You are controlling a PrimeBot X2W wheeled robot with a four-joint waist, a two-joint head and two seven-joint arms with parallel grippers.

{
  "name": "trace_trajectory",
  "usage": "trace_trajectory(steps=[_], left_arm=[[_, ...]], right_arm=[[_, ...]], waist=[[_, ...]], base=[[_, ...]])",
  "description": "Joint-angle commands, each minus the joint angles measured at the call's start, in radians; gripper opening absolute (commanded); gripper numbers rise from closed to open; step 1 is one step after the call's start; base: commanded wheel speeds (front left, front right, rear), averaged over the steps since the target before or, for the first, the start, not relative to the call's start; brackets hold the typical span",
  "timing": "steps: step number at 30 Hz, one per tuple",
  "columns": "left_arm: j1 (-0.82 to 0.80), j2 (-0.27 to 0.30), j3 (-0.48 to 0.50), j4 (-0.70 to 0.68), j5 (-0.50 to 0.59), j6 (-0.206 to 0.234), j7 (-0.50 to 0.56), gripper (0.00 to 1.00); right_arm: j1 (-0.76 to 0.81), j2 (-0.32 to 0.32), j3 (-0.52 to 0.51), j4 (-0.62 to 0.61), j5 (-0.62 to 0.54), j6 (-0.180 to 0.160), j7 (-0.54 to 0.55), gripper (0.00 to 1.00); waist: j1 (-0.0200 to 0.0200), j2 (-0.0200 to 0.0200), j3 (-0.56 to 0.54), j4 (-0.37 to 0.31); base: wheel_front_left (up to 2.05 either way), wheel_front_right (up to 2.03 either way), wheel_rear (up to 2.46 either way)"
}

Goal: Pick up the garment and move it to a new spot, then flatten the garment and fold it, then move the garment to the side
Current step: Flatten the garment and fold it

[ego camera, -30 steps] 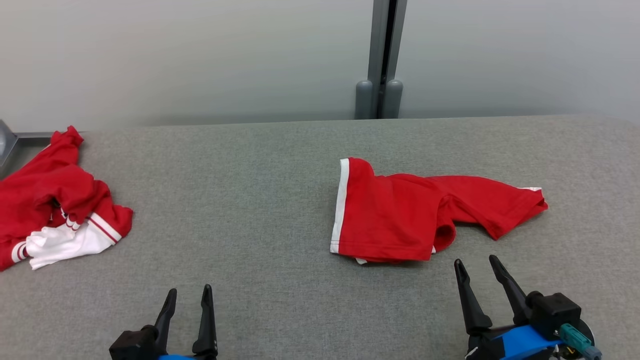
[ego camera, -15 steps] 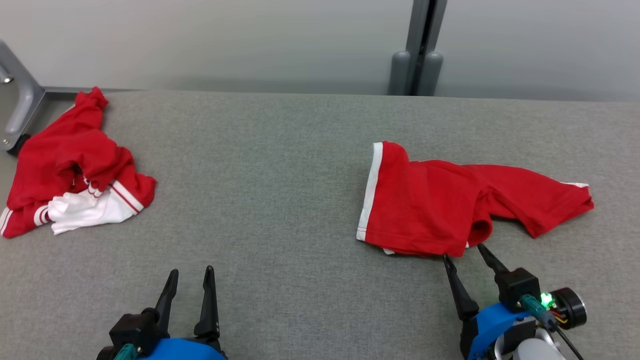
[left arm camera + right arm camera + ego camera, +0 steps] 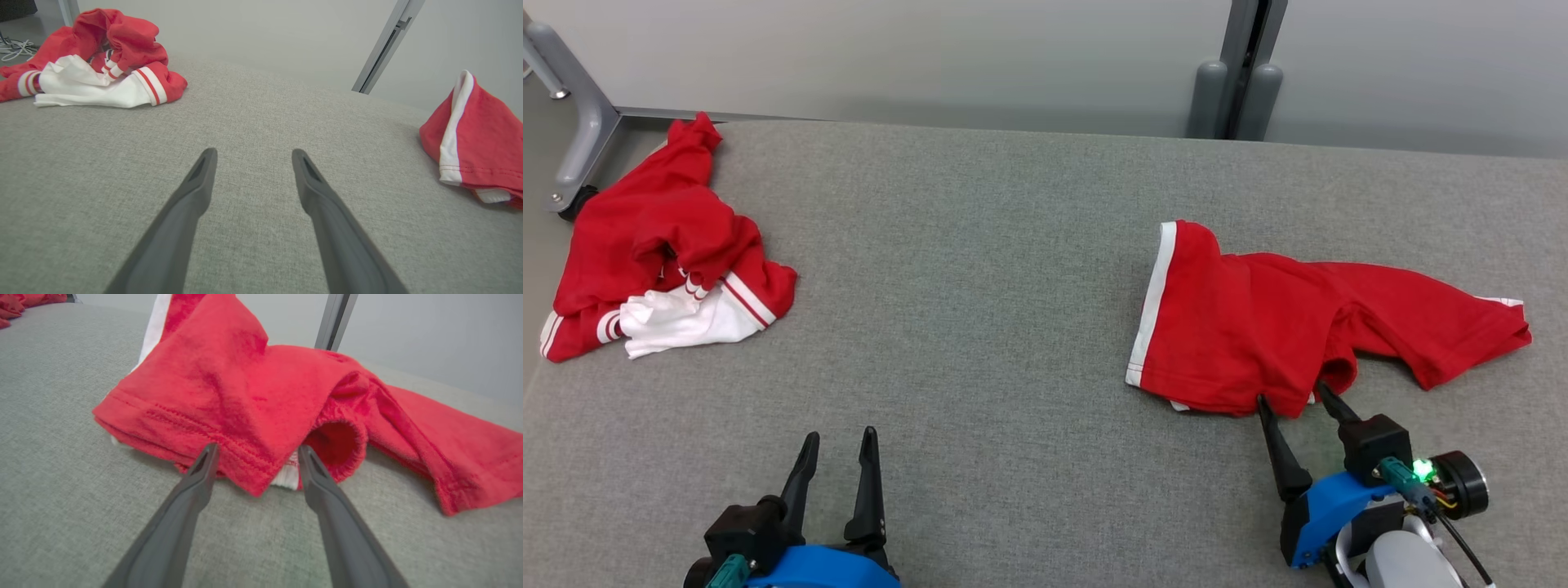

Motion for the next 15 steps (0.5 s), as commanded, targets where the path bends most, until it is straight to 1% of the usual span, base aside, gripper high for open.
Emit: trace_trajectory(steps=[1,5,6,8,9,11,12,15], left_arm=[[-0.020,-0.001,0.002,-0.001,-0.002,-0.006,-0.003,1.00],[-0.020,-0.002,0.000,0.000,-0.004,-0.003,-0.003,1.00],[-0.021,-0.002,0.000,0.001,-0.004,-0.002,-0.003,1.00],[-0.025,-0.002,-0.001,0.001,-0.003,0.000,-0.003,1.00],[-0.027,-0.002,-0.001,0.001,-0.002,0.000,-0.003,1.00],[-0.029,-0.002,-0.002,0.001,-0.002,0.001,-0.003,1.00],[-0.030,-0.001,-0.002,0.001,-0.001,0.001,-0.003,1.00],[-0.031,-0.002,0.000,0.000,0.001,0.001,-0.003,1.00]], right_arm=[[-0.021,-0.003,0.002,0.008,0.010,0.000,-0.001,1.00],[-0.047,-0.003,0.028,0.055,0.055,0.000,-0.001,1.00],[-0.052,-0.003,0.034,0.068,0.072,0.000,-0.001,0.98],[-0.067,-0.004,0.047,0.086,0.104,0.000,-0.001,0.65],[-0.075,-0.003,0.055,0.094,0.113,0.000,-0.001,0.46],[-0.092,-0.003,0.068,0.095,0.124,0.000,-0.001,0.22],[-0.099,-0.004,0.072,0.080,0.128,0.000,-0.001,0.00],[-0.095,-0.004,0.073,0.022,0.131,0.000,-0.001,0.00]], waist=[[-0.0001,0.0000,0.001,0.000],[-0.0001,0.0000,0.009,-0.001],[-0.0001,0.0000,0.011,-0.001],[-0.0001,0.0000,0.014,-0.002],[-0.0001,0.0000,0.017,-0.002],[-0.0001,0.0000,0.020,-0.001],[-0.0001,0.0000,0.021,-0.001],[-0.0001,0.0000,0.023,-0.002]], base=[[0.00,0.00,0.00],[0.00,0.00,0.00],[0.00,0.00,0.00],[0.00,0.00,0.00],[0.00,0.00,0.00],[0.00,0.00,0.00],[0.00,0.00,0.00],[0.00,0.00,0.00]])
